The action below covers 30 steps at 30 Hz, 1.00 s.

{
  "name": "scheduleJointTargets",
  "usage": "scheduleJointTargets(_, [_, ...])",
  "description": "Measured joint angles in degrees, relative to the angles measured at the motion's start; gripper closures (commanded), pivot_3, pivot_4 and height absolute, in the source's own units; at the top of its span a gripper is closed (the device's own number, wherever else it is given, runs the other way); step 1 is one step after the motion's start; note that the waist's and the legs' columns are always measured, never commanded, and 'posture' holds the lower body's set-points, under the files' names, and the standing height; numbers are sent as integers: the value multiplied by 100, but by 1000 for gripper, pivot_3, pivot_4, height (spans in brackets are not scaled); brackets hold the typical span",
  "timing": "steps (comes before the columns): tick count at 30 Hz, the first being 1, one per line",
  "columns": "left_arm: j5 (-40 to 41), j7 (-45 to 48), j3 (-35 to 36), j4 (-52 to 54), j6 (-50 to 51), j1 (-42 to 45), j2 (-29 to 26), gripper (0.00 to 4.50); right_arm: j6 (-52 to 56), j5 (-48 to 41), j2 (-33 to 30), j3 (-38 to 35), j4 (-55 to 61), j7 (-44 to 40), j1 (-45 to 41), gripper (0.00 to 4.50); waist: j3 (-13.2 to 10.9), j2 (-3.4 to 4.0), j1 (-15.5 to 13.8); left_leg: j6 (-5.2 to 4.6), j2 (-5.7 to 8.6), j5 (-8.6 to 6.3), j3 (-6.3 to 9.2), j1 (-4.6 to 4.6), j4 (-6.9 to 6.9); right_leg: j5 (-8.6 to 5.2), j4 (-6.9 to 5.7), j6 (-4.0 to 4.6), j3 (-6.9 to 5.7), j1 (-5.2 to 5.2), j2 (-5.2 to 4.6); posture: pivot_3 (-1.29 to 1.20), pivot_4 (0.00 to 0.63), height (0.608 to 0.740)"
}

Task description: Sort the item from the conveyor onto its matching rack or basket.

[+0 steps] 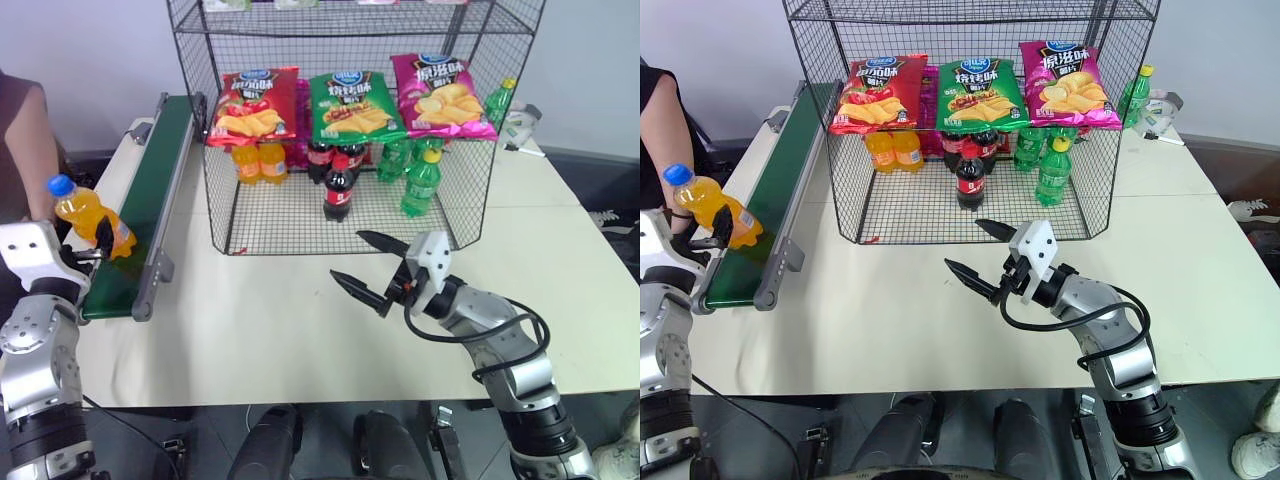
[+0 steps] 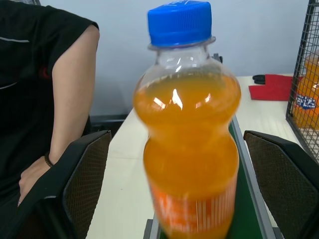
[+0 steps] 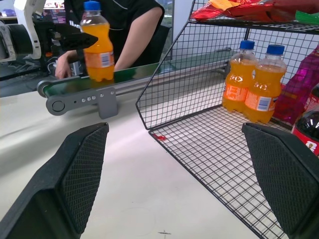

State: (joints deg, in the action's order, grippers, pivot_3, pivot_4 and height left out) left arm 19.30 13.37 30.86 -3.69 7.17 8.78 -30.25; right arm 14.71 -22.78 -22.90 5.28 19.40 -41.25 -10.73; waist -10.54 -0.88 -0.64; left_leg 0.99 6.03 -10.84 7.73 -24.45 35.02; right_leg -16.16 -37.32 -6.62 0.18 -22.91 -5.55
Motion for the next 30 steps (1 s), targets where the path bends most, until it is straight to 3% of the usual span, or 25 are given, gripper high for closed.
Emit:
scheduleJointTargets(3, [3,11,0,0,0,-15,0,35,0,0,0,0,0,-10,0,0,0,0,1,0,0,0,0,0,0,0,0,0,0,0,0,0,150,740])
scheduleJointTargets(4, [5,12,0,0,0,-18,0,265,0,0,0,0,0,-12,0,0,0,0,1,0,0,0,0,0,0,0,0,0,0,0,0,0,150,740])
scheduleJointTargets(9, [75,87,23,12,-15,-71,5,2118,-9,0,13,6,0,-18,11,0,0,0,2,0,0,0,0,2,-1,0,0,0,0,0,0,0,150,740])
scheduleJointTargets(17, [378,135,166,90,101,-143,18,2133,-7,1,25,7,0,-18,31,0,1,0,-3,0,-1,0,0,1,1,0,0,0,0,0,0,0,150,740])
scheduleJointTargets(23, [901,430,100,936,747,265,-337,2133,1,-4,12,-1,-4,-56,-157,0,0,-16,-18,1,1,0,8,-3,5,0,1,1,-9,4,0,0,150,740])
scheduleJointTargets(27, [1322,776,-368,1746,1265,770,-544,2133,17,-14,-86,-31,-12,-109,-200,0,2,-8,2,0,3,0,0,0,4,0,3,0,-5,6,-1,0,150,740])
scheduleJointTargets(30, [1393,888,-1032,1888,1577,992,-305,2133,72,-50,-249,-195,-49,-153,-285,0,0,-6,2,0,2,1,0,0,2,1,-3,-1,-6,22,1,0,150,740])
